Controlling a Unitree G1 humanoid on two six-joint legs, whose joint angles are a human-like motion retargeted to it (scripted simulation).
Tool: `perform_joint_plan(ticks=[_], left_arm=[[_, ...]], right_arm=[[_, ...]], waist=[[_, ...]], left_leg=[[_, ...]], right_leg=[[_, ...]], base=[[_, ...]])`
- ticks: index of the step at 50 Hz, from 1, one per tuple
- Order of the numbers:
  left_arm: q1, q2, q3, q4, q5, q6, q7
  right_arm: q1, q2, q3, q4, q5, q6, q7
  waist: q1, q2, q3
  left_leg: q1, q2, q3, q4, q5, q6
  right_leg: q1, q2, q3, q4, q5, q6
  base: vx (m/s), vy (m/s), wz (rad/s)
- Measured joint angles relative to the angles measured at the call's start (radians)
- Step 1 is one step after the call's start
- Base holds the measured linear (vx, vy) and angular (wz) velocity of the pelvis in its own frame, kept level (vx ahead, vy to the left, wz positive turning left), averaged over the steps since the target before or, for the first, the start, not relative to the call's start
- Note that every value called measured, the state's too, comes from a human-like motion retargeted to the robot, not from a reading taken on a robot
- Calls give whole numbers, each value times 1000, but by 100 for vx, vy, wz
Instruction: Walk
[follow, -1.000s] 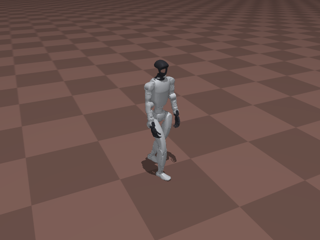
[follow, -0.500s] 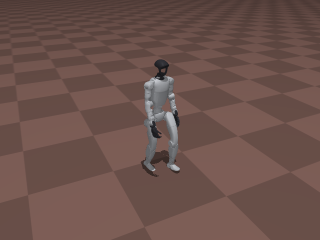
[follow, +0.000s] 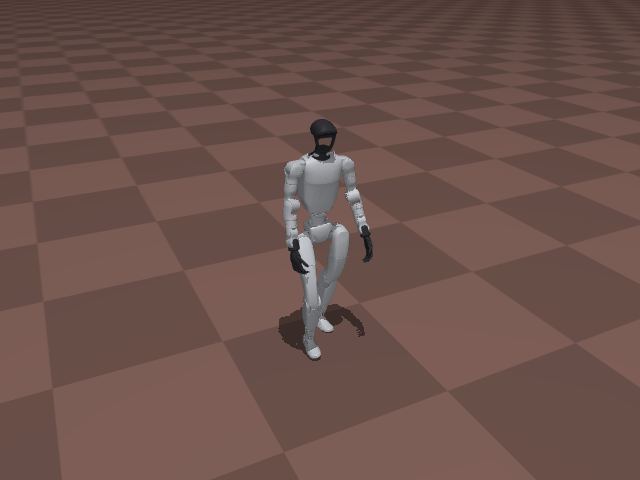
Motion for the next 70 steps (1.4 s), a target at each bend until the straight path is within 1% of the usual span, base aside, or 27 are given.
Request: perform_joint_plan(ticks=[2,3,7,10,12,15,17,19,22,24,29,32,35,38,40,42,43,45,48,50,52,57,60,63,65,68,70], left_arm=[[-19,1,0,-22,0,-10,9],[-22,-1,-1,-33,1,-16,14],[-16,-16,5,-63,-7,-28,33],[16,-39,13,-67,-17,-32,39],[52,-54,13,-58,-12,-31,37],[96,-69,4,-43,18,-20,25],[122,-77,-10,-29,39,-10,17],[137,-78,-18,-10,55,-3,5],[184,-86,-24,17,68,-3,-10],[217,-96,-20,34,69,-6,-21],[278,-125,-6,72,65,-4,-40],[301,-137,1,80,60,0,-44],[305,-136,5,93,49,0,-41],[290,-128,6,95,27,-1,-31],[271,-118,7,83,7,-1,-20],[228,-98,6,59,-8,0,-9],[212,-90,2,46,-11,-3,1],[164,-67,-6,19,-19,-6,22],[69,-30,-4,-15,-32,-9,60],[0,-4,10,-44,-48,-11,87],[-47,15,19,-80,-60,-23,114],[-122,43,31,-161,-58,-57,160],[-118,41,35,-188,-50,-73,174],[-79,9,41,-182,-59,-75,172],[-30,-18,44,-155,-66,-71,162],[60,-59,38,-90,-43,-52,127],[105,-81,28,-40,-17,-32,96]], right_arm=[[11,0,-6,5,0,5,-2],[20,1,-7,9,-1,6,-2],[37,3,-19,31,8,6,-7],[48,4,-26,53,22,1,-23],[50,3,-27,56,32,-2,-34],[35,-6,-23,30,32,-6,-52],[18,-16,-15,5,26,-13,-73],[-16,-22,-11,-19,20,-16,-92],[-54,-29,-2,-62,20,-26,-116],[-74,-32,1,-91,24,-33,-129],[-108,-36,1,-132,5,-46,-148],[-110,-34,8,-140,-13,-46,-152],[-98,-23,15,-125,-30,-41,-151],[-66,-5,20,-81,-33,-34,-130],[-43,7,26,-50,-24,-29,-105],[-39,16,30,-19,-16,-24,-73],[-27,18,35,-10,-17,-21,-64],[-12,19,41,3,-23,-17,-52],[1,13,39,10,-30,-19,-47],[6,7,34,4,-32,-20,-51],[25,3,22,0,-31,-20,-59],[66,-2,-12,-1,-22,-15,-73],[86,-1,-22,2,-19,-18,-82],[94,2,-30,18,-5,-24,-103],[96,3,-34,28,11,-30,-122],[87,4,-35,17,27,-37,-144],[67,-4,-31,-5,24,-40,-157]], waist=[[1,23,-6],[2,21,-7],[9,35,-5],[15,54,8],[25,83,16],[55,149,12],[84,153,9],[109,137,3],[137,101,4],[147,80,3],[145,33,-17],[142,18,-34],[135,-19,-52],[118,-67,-66],[101,-101,-70],[82,-134,-68],[69,-140,-65],[44,-142,-59],[16,-121,-41],[2,-84,-25],[-13,-60,-18],[-25,7,-27],[-23,12,-35],[-18,32,-32],[-12,51,-25],[14,103,-24],[45,134,-38]], left_leg=[[19,25,2,-4,-19,-5],[30,21,0,7,-33,-4],[66,31,-26,117,-109,-14],[43,61,-38,356,-152,-53],[-41,112,-35,638,-130,-104],[-239,235,-22,1073,-32,-162],[-350,289,8,1227,-39,-133],[-466,320,35,1284,-80,-88],[-576,321,72,1198,-141,-42],[-618,295,87,1049,-151,-33],[-652,166,53,552,-66,-59],[-651,116,22,443,-37,-60],[-619,57,23,444,13,-42],[-575,-12,38,477,19,-10],[-530,-62,52,470,5,15],[-455,-107,65,391,7,36],[-426,-119,68,384,-10,42],[-356,-129,67,344,-33,48],[-216,-120,51,214,-25,37],[-114,-87,38,104,-5,23],[-44,-67,28,41,4,10],[58,4,9,-36,0,-17],[85,11,-8,23,-45,-27],[81,36,-23,218,-103,-54],[33,68,-20,451,-120,-89],[-138,162,-6,907,-27,-162],[-281,232,5,1146,26,-168]], right_leg=[[9,59,15,-181,41,22],[5,66,29,-204,43,28],[44,98,43,-172,73,16],[106,133,46,-100,68,-9],[154,183,38,-85,52,-36],[202,283,21,-121,25,-91],[228,304,34,-137,2,-107],[261,303,51,-187,-2,-108],[324,277,73,-232,-23,-95],[365,253,84,-259,-37,-82],[437,176,98,-285,-86,-62],[451,147,115,-224,-135,-57],[467,99,144,-130,-167,-35],[457,36,164,33,-108,22],[413,-20,166,199,9,71],[320,-89,167,387,130,91],[281,-120,155,467,154,82],[196,-167,133,579,140,45],[81,-178,95,592,47,-9],[28,-138,53,501,6,-26],[-11,-98,23,357,-7,-19],[-33,69,28,-139,53,45],[-28,109,59,-211,67,54],[17,145,64,-146,91,36],[55,176,61,-87,90,16],[103,252,40,-50,49,-38],[124,297,35,-72,27,-71]], base=[[0,0,0],[0,0,0],[3,-2,-8],[4,-4,-18],[-1,-4,-23],[-4,-3,-36],[-3,-3,-46],[-2,-3,-46],[-2,-1,-51],[-1,0,-47],[-1,2,-32],[0,4,-39],[4,5,-28],[3,6,-16],[0,6,-14],[-2,6,-23],[-1,6,-23],[-1,6,-34],[-1,4,-42],[-1,1,-36],[0,0,-15],[0,0,0],[0,0,0],[1,-2,-7],[1,-5,-25],[-3,-4,-37],[-3,-3,-44]])
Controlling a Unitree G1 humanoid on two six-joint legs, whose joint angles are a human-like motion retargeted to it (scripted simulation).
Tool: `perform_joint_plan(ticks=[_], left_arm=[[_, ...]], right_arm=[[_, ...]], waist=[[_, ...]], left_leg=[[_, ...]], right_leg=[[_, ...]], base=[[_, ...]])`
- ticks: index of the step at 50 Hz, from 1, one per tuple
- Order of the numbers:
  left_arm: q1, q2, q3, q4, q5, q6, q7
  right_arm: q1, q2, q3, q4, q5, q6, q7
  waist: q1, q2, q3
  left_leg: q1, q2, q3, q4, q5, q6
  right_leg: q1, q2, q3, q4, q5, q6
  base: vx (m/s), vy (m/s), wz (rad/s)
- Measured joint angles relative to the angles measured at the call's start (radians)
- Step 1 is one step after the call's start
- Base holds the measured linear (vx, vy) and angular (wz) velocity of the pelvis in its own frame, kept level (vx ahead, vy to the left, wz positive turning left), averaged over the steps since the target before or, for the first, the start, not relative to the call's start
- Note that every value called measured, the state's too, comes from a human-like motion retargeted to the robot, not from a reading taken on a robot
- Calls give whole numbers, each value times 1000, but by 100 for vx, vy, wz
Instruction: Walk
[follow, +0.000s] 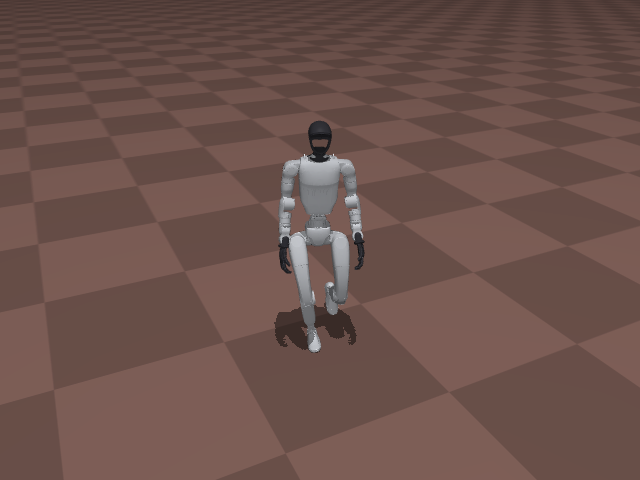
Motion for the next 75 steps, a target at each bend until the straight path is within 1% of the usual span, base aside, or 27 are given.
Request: perform_joint_plan(ticks=[3,5,7,10,15,20,23,25,27,28,30,32,35,38,44,47,50,53,55,57,59,62,65,67,70,73,75], left_arm=[[60,-16,-13,63,27,25,-43],[103,-22,-12,91,32,33,-69],[149,-27,-4,108,28,32,-88],[210,-38,19,125,13,25,-106],[255,-53,51,151,-23,23,-106],[260,-59,59,180,-34,22,-92],[232,-54,57,197,-44,23,-73],[206,-49,56,197,-57,23,-57],[159,-37,54,186,-70,25,-41],[141,-31,48,174,-74,22,-31],[76,-9,41,150,-82,23,-13],[29,8,26,117,-83,17,11],[-69,45,19,59,-87,12,48],[-141,77,17,-15,-90,-9,84],[-228,123,13,-144,-53,-61,137],[-229,128,13,-176,-35,-79,152],[-204,110,17,-183,-36,-85,155],[-135,74,22,-146,-45,-80,143],[-78,45,20,-106,-35,-67,121],[-34,18,11,-51,-15,-44,87],[3,-1,-4,4,4,-19,53],[56,-13,-23,77,25,7,7],[126,-20,-23,120,35,12,-31],[173,-27,-14,139,34,7,-46],[227,-39,11,163,20,1,-59],[257,-49,33,180,5,1,-58],[277,-57,45,186,-4,2,-55]], right_arm=[[-50,-13,8,-37,-9,-3,-19],[-88,-19,13,-63,-8,-6,-31],[-121,-25,16,-95,0,-13,-43],[-161,-35,16,-144,12,-26,-61],[-208,-45,11,-197,-4,-44,-82],[-196,-41,18,-211,-27,-47,-90],[-165,-22,27,-177,-30,-41,-76],[-140,-7,39,-145,-25,-37,-53],[-131,9,50,-106,-21,-30,-20],[-117,14,58,-91,-24,-25,-8],[-118,20,65,-56,-34,-16,22],[-88,21,75,-37,-48,-10,34],[-67,13,73,-16,-68,-7,45],[-27,7,57,-5,-76,-4,42],[45,-2,9,14,-68,1,22],[69,-2,-5,26,-69,0,13],[81,0,-15,45,-63,-4,-2],[81,4,-20,66,-40,-11,-28],[74,6,-21,63,-26,-17,-42],[51,2,-16,44,-25,-22,-51],[16,-5,-6,18,-31,-27,-61],[-56,-14,8,-31,-34,-33,-73],[-125,-25,19,-92,-22,-43,-90],[-163,-35,20,-138,-8,-54,-100],[-213,-48,16,-200,2,-72,-117],[-253,-59,9,-243,-9,-84,-130],[-260,-61,7,-265,-16,-89,-135]], waist=[[46,-18,-7],[71,-42,-6],[90,-65,-1],[108,-95,1],[104,-145,-19],[92,-183,-41],[70,-229,-53],[48,-260,-57],[24,-288,-56],[10,-294,-56],[-7,-290,-45],[-32,-286,-38],[-54,-252,-9],[-77,-219,9],[-96,-145,9],[-93,-134,0],[-87,-110,-1],[-77,-72,5],[-62,-33,2],[-37,4,-16],[-6,5,-26],[35,-25,-26],[68,-59,-18],[84,-77,-14],[95,-103,-17],[95,-133,-29],[95,-139,-37]], left_leg=[[-176,64,45,169,-58,79],[-273,79,70,178,-108,126],[-343,73,89,102,-141,148],[-413,36,112,-115,-154,154],[-428,-104,91,-653,-67,124],[-424,-181,82,-683,-22,141],[-393,-243,102,-628,-10,172],[-356,-289,114,-615,-23,196],[-294,-329,125,-657,-36,218],[-265,-341,127,-662,-55,226],[-173,-349,121,-745,-66,232],[-90,-358,110,-791,-88,231],[86,-345,73,-963,-64,214],[218,-326,39,-1079,-41,192],[373,-254,-9,-1186,-30,149],[403,-242,-33,-1130,-69,137],[413,-217,-57,-962,-120,110],[336,-167,-58,-608,-104,45],[225,-112,-49,-315,-15,-16],[75,-44,-34,-62,70,-39],[-56,16,5,108,64,6],[-230,80,65,218,-45,106],[-359,91,104,147,-122,153],[-416,76,126,14,-140,157],[-467,22,148,-273,-120,139],[-460,-76,133,-628,-62,117],[-470,-111,114,-710,-61,117]], right_leg=[[51,3,30,-42,-26,-11],[98,-10,52,-80,-37,-5],[152,-29,68,-118,-46,7],[227,-63,85,-169,-62,25],[307,-150,86,-198,-107,47],[330,-208,112,-36,-168,77],[320,-265,130,127,-94,139],[278,-309,139,286,41,193],[192,-357,144,463,184,226],[153,-382,136,542,219,222],[60,-417,120,655,228,183],[-14,-454,97,713,153,136],[-108,-446,55,669,55,82],[-172,-406,13,503,12,76],[-205,-233,10,-43,59,150],[-199,-187,37,-141,68,160],[-163,-146,39,-85,95,140],[-119,-93,24,16,95,101],[-96,-46,2,57,67,59],[-84,-3,-15,54,34,14],[-55,8,-7,40,3,-8],[20,-3,25,-18,-24,-8],[116,-22,60,-90,-37,8],[181,-38,80,-133,-43,23],[270,-74,98,-193,-54,42],[327,-126,105,-211,-79,59],[342,-141,113,-157,-109,67]], base=[[-2,-3,-34],[-1,-1,-31],[-1,0,-34],[0,1,-19],[0,0,0],[0,0,0],[2,5,-1],[0,0,0],[-1,3,-7],[-1,6,-21],[-1,6,-32],[-1,5,-29],[-1,3,-30],[0,0,0],[0,0,0],[0,0,0],[6,-6,-6],[2,-6,-12],[-3,-5,-19],[-3,-3,-21],[-1,-2,-9],[0,0,0],[-2,0,-23],[-1,2,-25],[0,0,0],[0,0,0],[0,0,0]])
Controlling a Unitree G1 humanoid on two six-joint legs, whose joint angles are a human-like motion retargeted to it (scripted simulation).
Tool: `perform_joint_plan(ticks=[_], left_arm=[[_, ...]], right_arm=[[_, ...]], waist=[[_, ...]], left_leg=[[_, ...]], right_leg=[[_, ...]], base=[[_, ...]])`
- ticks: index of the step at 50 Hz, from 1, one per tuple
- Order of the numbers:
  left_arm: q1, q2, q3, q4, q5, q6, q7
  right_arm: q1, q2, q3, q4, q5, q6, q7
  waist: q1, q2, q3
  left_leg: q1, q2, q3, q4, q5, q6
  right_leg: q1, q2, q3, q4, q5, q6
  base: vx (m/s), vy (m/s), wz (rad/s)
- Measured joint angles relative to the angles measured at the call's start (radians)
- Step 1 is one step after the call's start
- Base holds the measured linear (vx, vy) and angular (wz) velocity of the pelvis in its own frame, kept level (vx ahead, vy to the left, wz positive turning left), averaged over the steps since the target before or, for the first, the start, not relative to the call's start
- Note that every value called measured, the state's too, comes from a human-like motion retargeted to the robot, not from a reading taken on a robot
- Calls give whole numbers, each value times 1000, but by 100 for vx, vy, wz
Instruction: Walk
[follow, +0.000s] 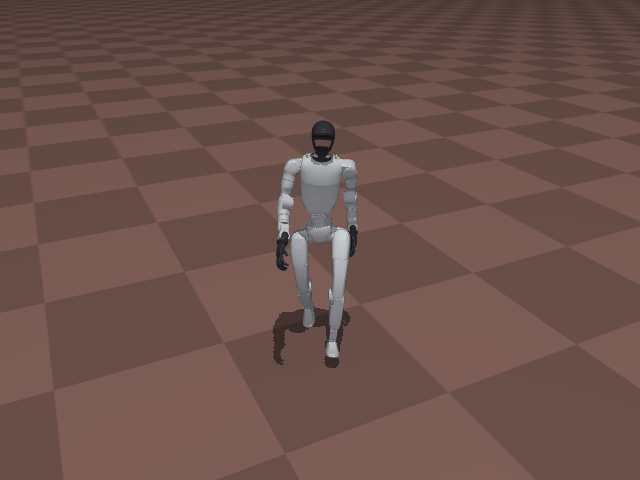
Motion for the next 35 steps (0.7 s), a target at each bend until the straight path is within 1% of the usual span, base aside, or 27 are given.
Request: perform_joint_plan(ticks=[3,5,7,8,9,10,12,13,15,16,18,20,22,25,27,28,30,32,35], left_arm=[[6,-5,9,17,-14,0,5],[-1,-3,11,28,-24,1,13],[-21,2,14,29,-41,3,26],[-38,8,16,27,-52,4,34],[-59,15,17,21,-59,4,42],[-81,23,16,13,-65,4,50],[-121,34,6,-14,-70,-1,70],[-157,45,2,-27,-74,-1,80],[-202,62,-12,-61,-76,-10,105],[-240,77,-13,-79,-79,-10,118],[-303,102,-16,-119,-82,-18,145],[-357,126,-20,-163,-83,-31,170],[-406,148,-24,-207,-76,-47,193],[-470,179,-31,-267,-53,-73,219],[-502,193,-33,-297,-35,-89,231],[-510,197,-35,-309,-29,-97,236],[-524,201,-38,-328,-19,-109,246],[-521,199,-39,-337,-21,-116,251],[-488,174,-38,-336,-38,-120,249]], right_arm=[[6,-1,0,-12,-7,0,-3],[21,6,2,-2,-8,2,1],[48,21,9,30,-1,7,19],[58,32,13,51,4,9,34],[67,42,18,73,6,13,51],[74,51,23,96,6,18,69],[105,63,39,138,-4,30,96],[108,67,41,164,-11,37,113],[148,73,53,199,-27,48,131],[155,73,50,217,-34,51,139],[185,71,45,244,-48,57,146],[222,67,35,264,-59,59,146],[258,63,17,280,-64,62,141],[305,56,-13,299,-61,67,133],[330,51,-29,307,-58,70,130],[344,50,-33,311,-57,71,128],[360,49,-42,319,-54,71,126],[368,49,-51,328,-46,70,122],[372,50,-57,348,-23,64,104]], waist=[[-4,-36,-14],[-14,-71,-21],[-31,-107,-27],[-40,-125,-28],[-50,-136,-30],[-59,-143,-31],[-87,-149,-29],[-97,-151,-23],[-125,-153,-17],[-131,-142,-4],[-148,-125,18],[-168,-106,34],[-186,-82,47],[-206,-40,56],[-211,-16,54],[-213,-17,53],[-216,-9,48],[-216,4,49],[-213,27,57]], left_leg=[[8,-57,3,15,43,20],[17,-100,18,74,66,42],[41,-145,36,114,60,69],[61,-164,44,117,54,81],[85,-176,49,112,43,90],[111,-183,53,102,31,97],[178,-210,54,79,-4,113],[233,-225,48,21,-3,116],[320,-243,35,-29,-29,113],[400,-244,17,-116,-11,106],[532,-243,-15,-243,8,93],[642,-235,-43,-338,21,79],[732,-218,-68,-413,32,66],[837,-176,-97,-493,42,45],[872,-149,-109,-504,30,32],[887,-150,-115,-497,20,28],[910,-140,-130,-463,-9,21],[923,-124,-144,-375,-44,8],[897,-90,-148,-109,-76,-32]], right_leg=[[17,-45,22,118,-21,34],[18,-85,36,228,12,76],[-13,-125,46,379,136,136],[-46,-141,47,467,227,162],[-89,-156,38,554,306,170],[-136,-171,24,639,379,170],[-224,-230,15,781,392,162],[-274,-260,9,831,365,138],[-357,-313,-15,897,272,83],[-390,-313,-29,884,234,59],[-450,-310,-56,833,167,28],[-497,-290,-83,731,128,20],[-529,-250,-102,582,127,34],[-546,-156,-107,283,162,78],[-542,-94,-90,83,188,106],[-550,-81,-73,42,184,115],[-546,-52,-56,-17,195,121],[-529,-26,-52,8,221,115],[-497,18,-53,125,246,91]], base=[[0,0,0],[0,0,0],[0,0,0],[0,0,0],[0,0,0],[0,0,0],[-1,10,-6],[-1,10,-8],[-1,6,-9],[-1,4,-21],[0,1,-12],[0,0,0],[0,0,0],[0,0,0],[0,0,0],[0,0,0],[0,0,0],[5,-6,7],[4,-7,5]])
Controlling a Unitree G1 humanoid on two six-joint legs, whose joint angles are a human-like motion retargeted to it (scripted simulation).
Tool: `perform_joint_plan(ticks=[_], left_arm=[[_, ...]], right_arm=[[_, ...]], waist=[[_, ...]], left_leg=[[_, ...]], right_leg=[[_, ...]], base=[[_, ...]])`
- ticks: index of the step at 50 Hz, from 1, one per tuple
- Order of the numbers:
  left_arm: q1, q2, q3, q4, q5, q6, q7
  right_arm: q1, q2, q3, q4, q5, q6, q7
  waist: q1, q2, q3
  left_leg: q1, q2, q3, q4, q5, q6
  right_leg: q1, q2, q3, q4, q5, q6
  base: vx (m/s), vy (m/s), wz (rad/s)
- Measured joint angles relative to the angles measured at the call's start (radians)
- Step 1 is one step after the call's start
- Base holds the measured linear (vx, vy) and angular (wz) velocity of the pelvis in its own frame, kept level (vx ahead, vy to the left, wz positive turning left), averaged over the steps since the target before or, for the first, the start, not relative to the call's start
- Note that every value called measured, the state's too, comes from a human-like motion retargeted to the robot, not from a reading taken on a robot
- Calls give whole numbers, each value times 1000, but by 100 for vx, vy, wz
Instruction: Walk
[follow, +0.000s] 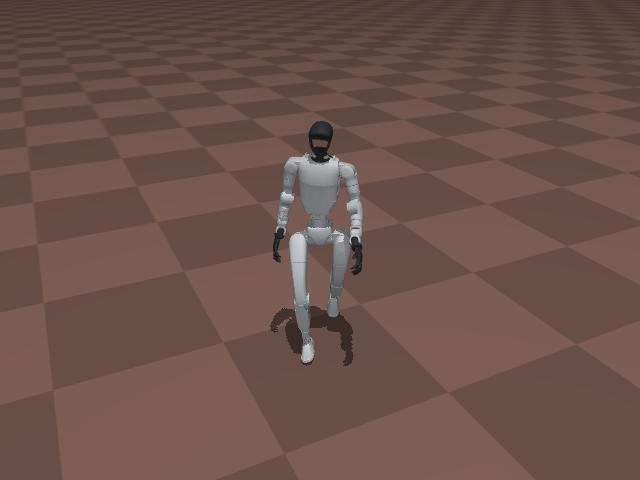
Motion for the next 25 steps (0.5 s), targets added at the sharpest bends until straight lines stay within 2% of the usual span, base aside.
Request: perform_joint_plan(ticks=[2,5,7,10,12,15,18,22,25], left_arm=[[45,-23,-2,14,-9,4,-11],[116,-61,-13,49,6,26,-46],[152,-81,-29,87,26,51,-77],[196,-97,-51,155,56,84,-124],[237,-104,-55,196,72,95,-151],[310,-118,-45,248,86,97,-184],[377,-136,-21,294,87,94,-209],[442,-157,14,335,72,97,-220],[478,-171,38,352,52,102,-220]], right_arm=[[-7,3,2,5,18,-6,-13],[-31,3,16,-15,29,-17,-26],[-62,-3,31,-44,19,-23,-33],[-133,-11,49,-97,10,-33,-44],[-181,-17,54,-143,15,-41,-53],[-245,-30,57,-220,34,-57,-71],[-299,-44,52,-293,51,-79,-88],[-354,-58,38,-361,47,-98,-107],[-363,-62,28,-390,43,-103,-116]], waist=[[7,29,2],[36,96,-22],[69,106,-39],[114,84,-45],[140,61,-41],[170,33,-34],[186,8,-34],[189,-25,-48],[192,-39,-64]], left_leg=[[-88,49,11,284,36,-48],[-308,160,28,715,177,-113],[-444,222,58,893,195,-84],[-625,295,115,1033,99,13],[-722,311,142,1018,36,58],[-831,301,175,877,-16,85],[-890,251,204,610,-5,71],[-894,128,196,165,67,40],[-902,76,177,78,79,47]], right_leg=[[21,42,-15,65,-5,-31],[33,119,-54,88,-46,-98],[54,137,-53,74,-80,-128],[118,131,-27,26,-121,-141],[177,121,-1,-16,-140,-135],[274,102,35,-80,-158,-119],[368,71,61,-140,-170,-101],[458,7,74,-171,-198,-79],[483,-19,85,-87,-235,-60]], base=[[-1,-6,3],[-1,-2,-1],[0,0,0],[0,0,0],[0,0,0],[0,0,-6],[0,0,0],[0,1,4],[0,0,0]])
